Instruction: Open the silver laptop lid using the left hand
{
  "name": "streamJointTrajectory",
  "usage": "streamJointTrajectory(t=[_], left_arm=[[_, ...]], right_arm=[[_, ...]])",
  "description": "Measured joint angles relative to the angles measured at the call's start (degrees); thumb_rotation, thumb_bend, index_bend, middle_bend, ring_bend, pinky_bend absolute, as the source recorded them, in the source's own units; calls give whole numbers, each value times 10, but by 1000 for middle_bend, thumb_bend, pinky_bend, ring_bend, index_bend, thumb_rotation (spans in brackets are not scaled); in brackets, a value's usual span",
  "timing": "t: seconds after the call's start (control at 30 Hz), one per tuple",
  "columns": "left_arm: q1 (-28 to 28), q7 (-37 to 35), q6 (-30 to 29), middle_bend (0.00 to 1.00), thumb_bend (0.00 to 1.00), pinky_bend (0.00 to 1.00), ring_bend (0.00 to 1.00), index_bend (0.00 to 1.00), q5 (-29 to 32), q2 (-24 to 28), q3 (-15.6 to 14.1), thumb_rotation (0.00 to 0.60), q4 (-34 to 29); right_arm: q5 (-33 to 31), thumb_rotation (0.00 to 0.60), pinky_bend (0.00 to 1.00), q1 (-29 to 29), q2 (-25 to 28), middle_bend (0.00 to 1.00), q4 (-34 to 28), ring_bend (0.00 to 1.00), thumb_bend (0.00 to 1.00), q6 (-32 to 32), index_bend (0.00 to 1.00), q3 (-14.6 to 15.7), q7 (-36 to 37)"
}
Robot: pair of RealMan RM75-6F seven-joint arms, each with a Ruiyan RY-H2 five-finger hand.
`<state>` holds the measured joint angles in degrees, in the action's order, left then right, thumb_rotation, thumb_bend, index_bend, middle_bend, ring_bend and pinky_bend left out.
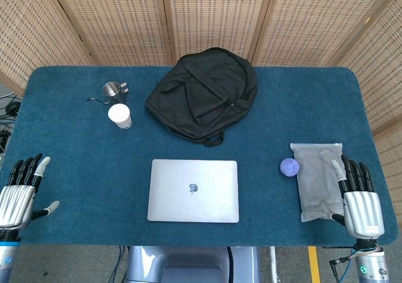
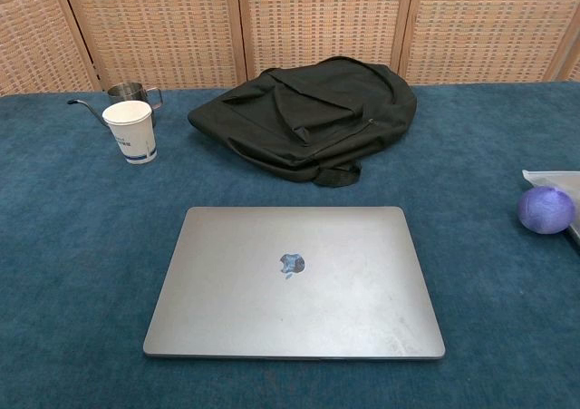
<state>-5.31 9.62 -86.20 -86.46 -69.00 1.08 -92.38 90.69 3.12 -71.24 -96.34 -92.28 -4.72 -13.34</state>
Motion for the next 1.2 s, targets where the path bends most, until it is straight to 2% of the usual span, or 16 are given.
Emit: streamJointTrajectory(t=[0.37, 0.5, 0.7, 0.8, 0.93, 1.2], left_arm=[[-4, -20, 7, 0, 0, 0, 0, 0, -18, 4, -6, 600, 0], [-10, -36, 9, 0, 0, 0, 0, 0, -49, 4, -14, 600, 1], [-40, -69, 21, 0, 0, 0, 0, 0, -127, -6, -29, 600, 6], [-72, -71, 43, 0, 0, 0, 0, 0, -174, -23, -34, 600, 8], [-120, -49, 102, 0, 0, 0, 0, 0, -220, -63, -37, 600, 10], [-197, 17, 239, 0, 0, 0, 0, 0, -226, -183, -31, 600, 18]], right_arm=[[-2, 600, 0, -3, 5, 0, -2, 0, 0, -4, 0, -2, 11], [-4, 600, 0, -3, 6, 0, -1, 0, 0, -3, 0, -4, 14], [-12, 600, 0, 0, 7, 0, 1, 0, 0, 4, 0, -8, 22], [-13, 600, 0, 1, 7, 0, 1, 0, 0, 6, 0, -9, 23], [-14, 600, 0, 2, 8, 0, 0, 0, 0, 8, 0, -9, 26], [-22, 600, 0, 3, 12, 0, 3, 0, 0, 14, 0, -11, 43]])
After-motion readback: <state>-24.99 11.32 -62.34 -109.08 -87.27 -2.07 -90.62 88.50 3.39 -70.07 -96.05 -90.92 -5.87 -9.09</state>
